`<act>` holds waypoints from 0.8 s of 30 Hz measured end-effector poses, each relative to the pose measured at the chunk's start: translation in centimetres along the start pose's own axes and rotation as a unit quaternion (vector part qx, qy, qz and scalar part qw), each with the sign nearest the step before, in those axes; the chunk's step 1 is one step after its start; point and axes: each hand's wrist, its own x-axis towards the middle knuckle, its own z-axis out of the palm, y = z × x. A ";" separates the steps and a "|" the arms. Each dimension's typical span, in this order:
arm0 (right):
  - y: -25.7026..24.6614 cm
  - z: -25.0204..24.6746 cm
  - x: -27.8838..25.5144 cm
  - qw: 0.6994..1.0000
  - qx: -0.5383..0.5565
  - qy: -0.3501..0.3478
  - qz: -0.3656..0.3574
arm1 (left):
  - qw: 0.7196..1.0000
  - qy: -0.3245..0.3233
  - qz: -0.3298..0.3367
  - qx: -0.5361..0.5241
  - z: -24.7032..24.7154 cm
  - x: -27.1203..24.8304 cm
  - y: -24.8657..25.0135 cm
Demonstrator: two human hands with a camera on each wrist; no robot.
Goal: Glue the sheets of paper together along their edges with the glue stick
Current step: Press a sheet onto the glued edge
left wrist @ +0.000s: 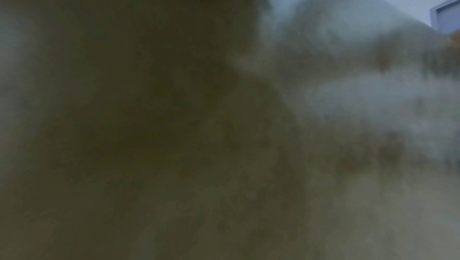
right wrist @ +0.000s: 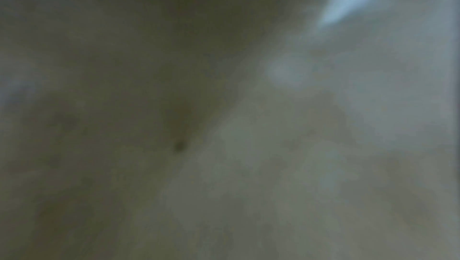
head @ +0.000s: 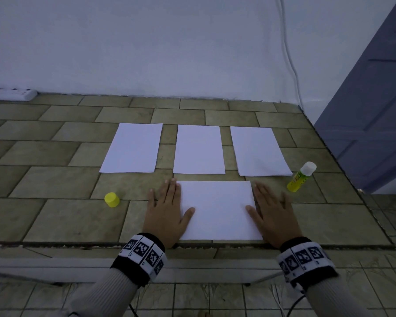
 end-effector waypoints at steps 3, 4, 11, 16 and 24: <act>-0.3 -1.2 -0.5 0.986 0.161 0.017 0.033 | 1.000 -0.011 -0.002 0.002 -0.2 0.0 0.2; -0.6 -2.1 -0.5 0.971 0.233 0.038 0.044 | 1.000 -0.014 -0.003 0.004 -0.3 0.0 0.2; -3.0 -8.4 0.8 0.963 0.226 0.093 -0.117 | 0.998 -0.055 -0.015 0.017 -1.0 -0.1 0.5; -4.0 -7.6 2.7 0.983 0.107 -0.043 -0.140 | 0.997 -0.070 -0.014 0.012 -1.2 0.0 0.4; -4.1 -6.2 3.6 0.992 0.018 -0.082 -0.098 | 0.998 -0.061 -0.003 -0.002 -1.1 0.0 0.2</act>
